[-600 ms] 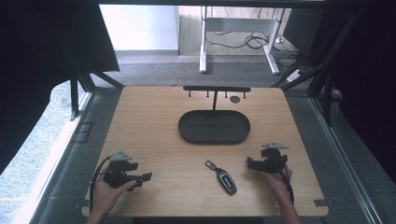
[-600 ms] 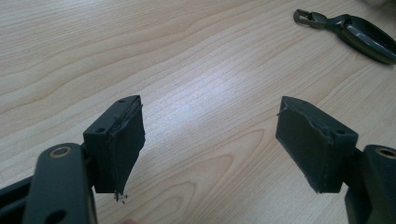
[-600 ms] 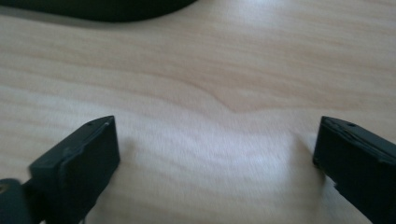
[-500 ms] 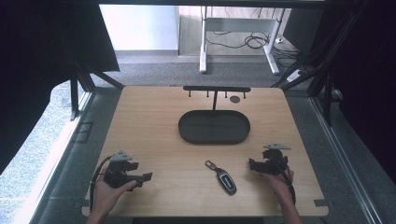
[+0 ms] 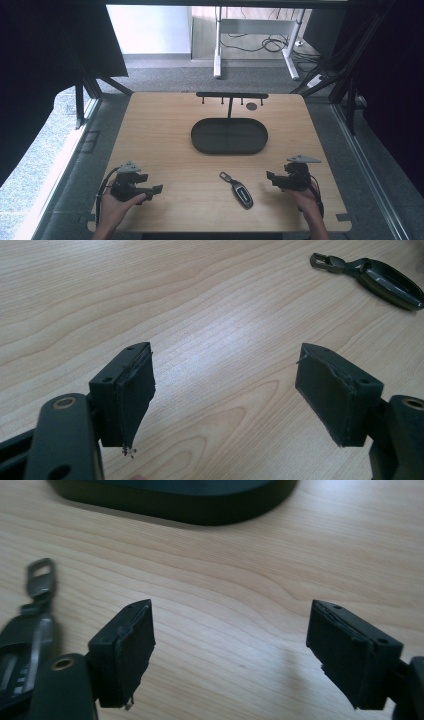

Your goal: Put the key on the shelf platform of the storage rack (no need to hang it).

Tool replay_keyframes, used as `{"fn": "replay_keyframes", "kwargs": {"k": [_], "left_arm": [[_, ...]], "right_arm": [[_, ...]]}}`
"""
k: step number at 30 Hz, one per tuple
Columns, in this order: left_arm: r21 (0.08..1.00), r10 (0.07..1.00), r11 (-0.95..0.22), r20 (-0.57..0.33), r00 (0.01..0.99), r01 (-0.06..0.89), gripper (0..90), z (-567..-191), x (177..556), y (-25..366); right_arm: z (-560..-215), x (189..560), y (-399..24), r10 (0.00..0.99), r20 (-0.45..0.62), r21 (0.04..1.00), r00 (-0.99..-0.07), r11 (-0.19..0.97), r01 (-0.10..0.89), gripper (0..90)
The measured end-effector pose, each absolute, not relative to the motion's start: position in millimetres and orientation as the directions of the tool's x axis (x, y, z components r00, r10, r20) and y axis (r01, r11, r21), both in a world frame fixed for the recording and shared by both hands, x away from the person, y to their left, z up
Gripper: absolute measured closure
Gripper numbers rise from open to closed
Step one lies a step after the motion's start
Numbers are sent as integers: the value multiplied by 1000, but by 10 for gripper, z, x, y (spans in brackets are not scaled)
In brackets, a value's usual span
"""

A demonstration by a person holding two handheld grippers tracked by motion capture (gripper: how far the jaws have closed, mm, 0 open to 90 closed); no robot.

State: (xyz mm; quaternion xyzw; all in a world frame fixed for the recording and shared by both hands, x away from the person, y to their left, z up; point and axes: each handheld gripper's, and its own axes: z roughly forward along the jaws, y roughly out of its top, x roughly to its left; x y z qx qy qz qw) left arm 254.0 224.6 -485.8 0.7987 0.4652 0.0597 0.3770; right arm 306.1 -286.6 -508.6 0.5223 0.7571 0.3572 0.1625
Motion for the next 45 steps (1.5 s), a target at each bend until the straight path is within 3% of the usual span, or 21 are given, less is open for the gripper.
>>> {"fn": "replay_keyframes", "kwargs": {"k": [25,45], "left_arm": [[654,785,-290,-255,564,699,238,-4853,2532,2226],[653,787,-284,-259,560,702,238,-4846,2544,2236]], "right_arm": [[-4863,2937,-2548,845,66,734,-530,319,600,271],[-4578,3028,-2257,796,56,633,-602,439,638,309]]}}
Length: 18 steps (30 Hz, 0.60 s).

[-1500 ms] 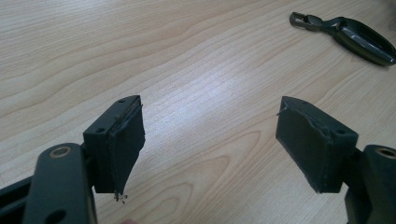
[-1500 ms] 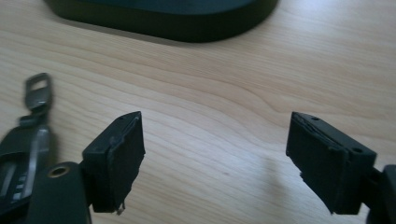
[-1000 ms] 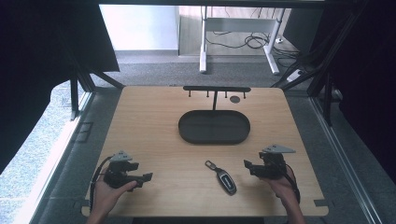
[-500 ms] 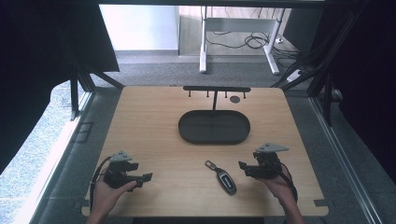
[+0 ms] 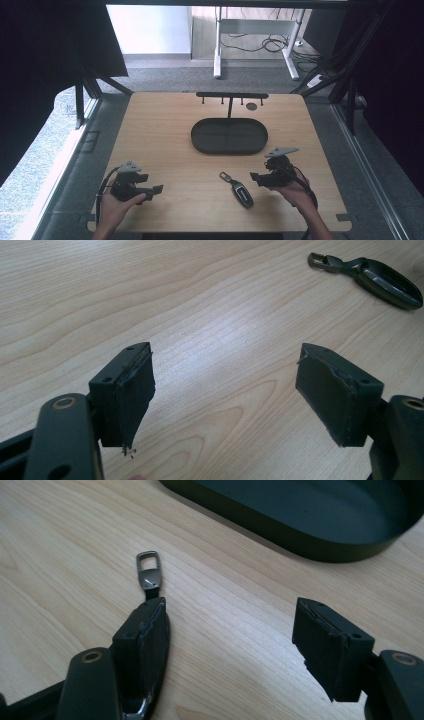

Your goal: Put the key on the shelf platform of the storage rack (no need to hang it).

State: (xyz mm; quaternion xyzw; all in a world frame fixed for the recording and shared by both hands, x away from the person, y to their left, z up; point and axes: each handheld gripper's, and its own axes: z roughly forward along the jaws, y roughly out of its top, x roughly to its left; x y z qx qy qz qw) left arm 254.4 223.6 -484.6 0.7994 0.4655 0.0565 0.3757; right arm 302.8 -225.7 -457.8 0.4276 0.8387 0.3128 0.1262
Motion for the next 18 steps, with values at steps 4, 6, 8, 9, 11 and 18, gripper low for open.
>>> {"fn": "replay_keyframes", "kwargs": {"k": [4,6,8,9,11,18], "left_arm": [[651,786,-287,-259,562,702,238,-4855,2548,2217],[650,784,-290,-259,564,702,238,-4859,2549,2208],[650,783,-292,-259,566,702,238,-4861,2548,2200],[651,782,-291,-260,566,701,238,-4862,2547,2200],[650,782,-293,-259,567,701,238,-4859,2548,2207],[650,782,-292,-261,567,701,238,-4862,2548,2201]], "right_arm": [[-4537,3036,-2172,780,44,621,-624,468,629,319],[-4537,3040,-2127,769,48,609,-638,483,628,325],[-4550,3043,-2080,754,40,593,-656,510,623,328],[-4557,3042,-2055,750,35,580,-661,523,624,328],[-4571,3041,-2007,741,25,564,-670,543,622,329],[-4618,3057,-1899,732,25,533,-681,566,629,336]]}}
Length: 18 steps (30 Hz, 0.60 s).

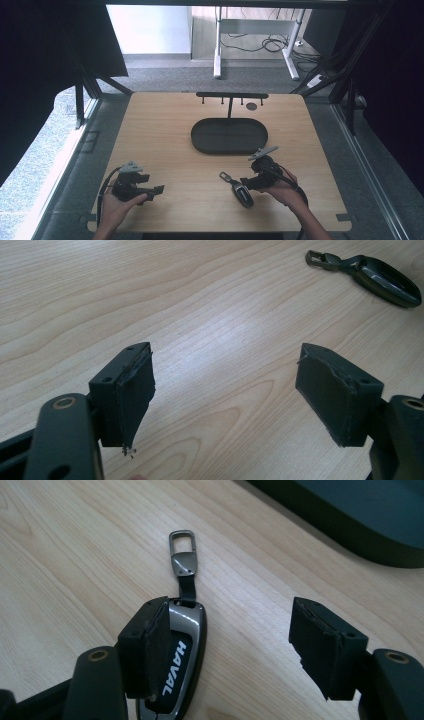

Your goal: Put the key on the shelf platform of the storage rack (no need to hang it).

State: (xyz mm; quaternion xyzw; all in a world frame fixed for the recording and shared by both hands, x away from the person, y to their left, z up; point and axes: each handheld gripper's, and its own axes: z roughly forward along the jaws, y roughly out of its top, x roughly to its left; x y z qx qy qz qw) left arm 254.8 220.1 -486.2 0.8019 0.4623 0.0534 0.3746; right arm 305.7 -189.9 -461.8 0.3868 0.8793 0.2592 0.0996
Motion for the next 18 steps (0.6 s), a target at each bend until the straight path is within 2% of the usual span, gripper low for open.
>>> {"fn": "replay_keyframes", "kwargs": {"k": [18], "left_arm": [[648,780,-295,-262,569,702,238,-4866,2549,2193]], "right_arm": [[-4756,3079,-1665,698,18,463,-716,629,625,338]]}}
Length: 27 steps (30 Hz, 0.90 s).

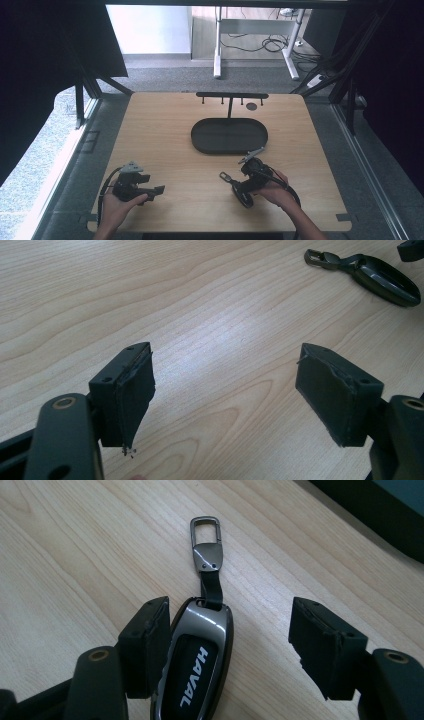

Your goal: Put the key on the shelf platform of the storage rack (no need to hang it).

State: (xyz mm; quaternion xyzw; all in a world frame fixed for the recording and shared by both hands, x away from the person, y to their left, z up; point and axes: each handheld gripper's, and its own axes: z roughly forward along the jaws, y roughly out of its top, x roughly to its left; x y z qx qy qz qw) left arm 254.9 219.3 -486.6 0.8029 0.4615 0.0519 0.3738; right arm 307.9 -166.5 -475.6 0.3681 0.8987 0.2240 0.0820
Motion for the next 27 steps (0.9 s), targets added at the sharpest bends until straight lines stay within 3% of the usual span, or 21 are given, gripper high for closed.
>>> {"fn": "replay_keyframes", "kwargs": {"k": [27], "left_arm": [[657,769,-287,-275,576,697,238,-4833,2539,2204]], "right_arm": [[-4848,3095,-1491,693,-19,362,-721,677,641,320]]}}
